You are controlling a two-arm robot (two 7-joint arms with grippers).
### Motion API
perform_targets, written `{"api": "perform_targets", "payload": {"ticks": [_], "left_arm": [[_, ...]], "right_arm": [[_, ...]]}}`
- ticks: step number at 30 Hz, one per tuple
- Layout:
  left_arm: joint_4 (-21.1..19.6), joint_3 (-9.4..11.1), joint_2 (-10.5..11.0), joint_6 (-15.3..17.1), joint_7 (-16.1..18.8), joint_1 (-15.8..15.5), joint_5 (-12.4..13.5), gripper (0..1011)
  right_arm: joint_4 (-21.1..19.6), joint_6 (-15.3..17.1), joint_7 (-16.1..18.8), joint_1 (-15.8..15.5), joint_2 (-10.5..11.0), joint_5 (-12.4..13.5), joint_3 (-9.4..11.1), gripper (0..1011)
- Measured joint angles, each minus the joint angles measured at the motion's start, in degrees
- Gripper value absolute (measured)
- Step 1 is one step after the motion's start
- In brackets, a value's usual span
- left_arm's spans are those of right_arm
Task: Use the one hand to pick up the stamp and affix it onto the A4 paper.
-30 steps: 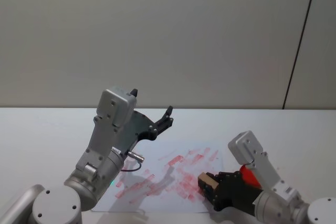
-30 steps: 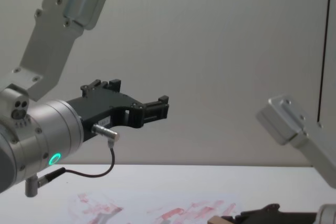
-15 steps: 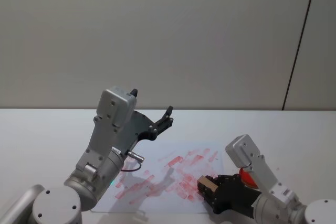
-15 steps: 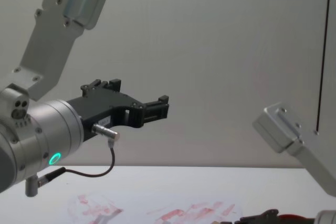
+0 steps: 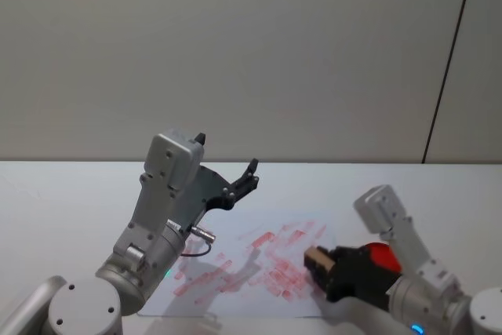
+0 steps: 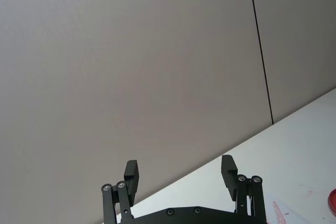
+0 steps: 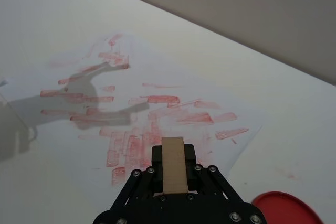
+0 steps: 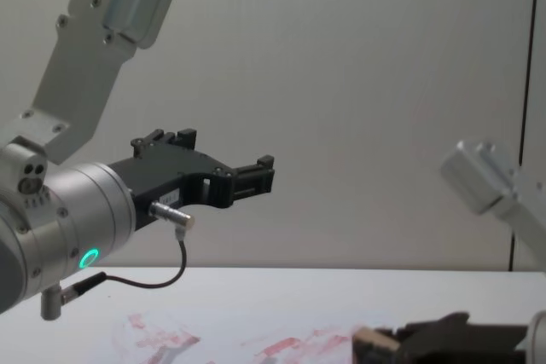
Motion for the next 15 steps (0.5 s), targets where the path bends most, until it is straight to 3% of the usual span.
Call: {"api": "perform_targets", "payload": {"ticks": [15], "left_arm": [[0.0,0.0,0.0,0.0,0.0,0.0,0.0,1002]], "right_arm": [[-0.4,-0.5,-1.9,0.9,2.3,2.1,3.1,219]]}}
